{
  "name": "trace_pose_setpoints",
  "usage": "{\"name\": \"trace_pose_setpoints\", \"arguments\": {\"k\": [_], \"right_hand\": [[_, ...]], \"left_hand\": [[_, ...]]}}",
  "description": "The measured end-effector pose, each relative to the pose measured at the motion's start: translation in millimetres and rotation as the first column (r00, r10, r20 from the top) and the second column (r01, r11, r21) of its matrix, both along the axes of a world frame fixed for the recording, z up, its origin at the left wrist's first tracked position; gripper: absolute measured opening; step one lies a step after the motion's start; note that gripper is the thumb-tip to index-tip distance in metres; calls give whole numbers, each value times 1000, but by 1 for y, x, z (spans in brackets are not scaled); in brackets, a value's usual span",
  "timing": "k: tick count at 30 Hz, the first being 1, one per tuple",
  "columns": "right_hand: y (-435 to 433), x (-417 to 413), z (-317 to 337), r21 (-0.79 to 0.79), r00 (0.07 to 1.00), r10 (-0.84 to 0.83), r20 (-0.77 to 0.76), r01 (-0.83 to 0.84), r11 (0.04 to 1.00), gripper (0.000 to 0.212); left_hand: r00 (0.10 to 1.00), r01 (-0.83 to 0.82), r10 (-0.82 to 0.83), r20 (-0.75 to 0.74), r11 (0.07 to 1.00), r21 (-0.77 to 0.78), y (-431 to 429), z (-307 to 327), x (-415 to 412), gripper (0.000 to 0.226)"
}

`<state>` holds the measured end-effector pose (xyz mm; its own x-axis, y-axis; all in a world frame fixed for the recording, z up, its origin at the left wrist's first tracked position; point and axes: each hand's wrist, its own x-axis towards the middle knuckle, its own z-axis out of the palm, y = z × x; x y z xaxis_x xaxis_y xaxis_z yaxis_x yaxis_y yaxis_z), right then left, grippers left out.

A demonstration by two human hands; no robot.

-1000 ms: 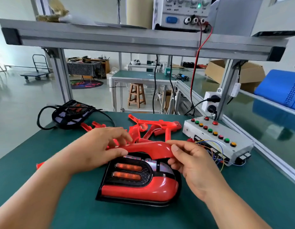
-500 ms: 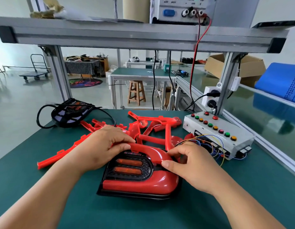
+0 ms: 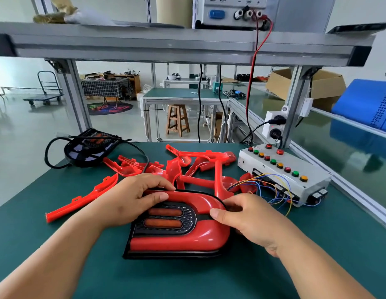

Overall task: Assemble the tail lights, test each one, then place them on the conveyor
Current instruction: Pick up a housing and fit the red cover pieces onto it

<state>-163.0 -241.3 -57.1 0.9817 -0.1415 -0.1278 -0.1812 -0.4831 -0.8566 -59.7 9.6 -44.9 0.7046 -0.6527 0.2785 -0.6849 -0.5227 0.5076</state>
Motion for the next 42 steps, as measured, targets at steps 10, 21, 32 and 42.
{"name": "trace_pose_setpoints", "arguments": {"k": [10, 21, 32, 42], "right_hand": [[4, 2, -4, 280, 999, 7, -51, 7, 960, 38], [11, 2, -2, 585, 997, 64, -43, -27, 810, 44], [14, 4, -4, 707, 999, -22, -23, 32, 706, 34], [15, 3, -1, 705, 999, -42, -13, 39, 708, 26]], "left_hand": [[965, 9, -49, -257, 988, -151, 9, -8, 2, 29], [898, -53, -118, -425, 927, -370, 10, -3, 1, 48], [721, -199, -267, -639, 804, -561, -1, -1, -8, 67], [671, -248, -259, -695, 804, -540, 0, -1, -7, 72]]}}
